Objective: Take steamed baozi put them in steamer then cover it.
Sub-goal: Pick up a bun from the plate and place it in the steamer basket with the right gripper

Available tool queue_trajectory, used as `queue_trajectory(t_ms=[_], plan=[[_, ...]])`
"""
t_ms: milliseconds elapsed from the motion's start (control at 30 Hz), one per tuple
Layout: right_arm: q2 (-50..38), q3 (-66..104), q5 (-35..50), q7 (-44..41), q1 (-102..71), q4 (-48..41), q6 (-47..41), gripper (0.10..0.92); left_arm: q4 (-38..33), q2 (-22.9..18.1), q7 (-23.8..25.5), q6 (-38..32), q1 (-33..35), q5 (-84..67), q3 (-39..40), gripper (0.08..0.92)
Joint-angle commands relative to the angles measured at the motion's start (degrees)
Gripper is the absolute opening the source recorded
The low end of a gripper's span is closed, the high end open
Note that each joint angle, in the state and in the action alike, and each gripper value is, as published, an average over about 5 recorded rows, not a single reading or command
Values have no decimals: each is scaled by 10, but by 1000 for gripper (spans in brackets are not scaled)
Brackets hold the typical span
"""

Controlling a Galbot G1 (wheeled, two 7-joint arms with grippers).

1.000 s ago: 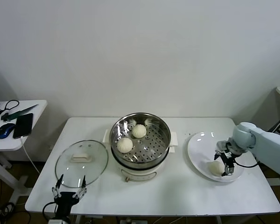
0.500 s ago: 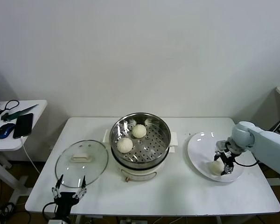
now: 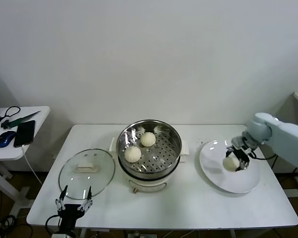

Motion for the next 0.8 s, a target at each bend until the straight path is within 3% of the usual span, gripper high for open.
queue_trajectory(t_ms=[33,233,800], plan=[[55,-118,-12,-25,222,17,142,721,1,-1,1,0,3,1,4,823],[124,-134,4,-26,278,48,201,722,-4,-1,2,2,11,4,7,823],[293,-77,3,-21,196,113,202,729,-9,4,8,-1,20,6,16,823]])
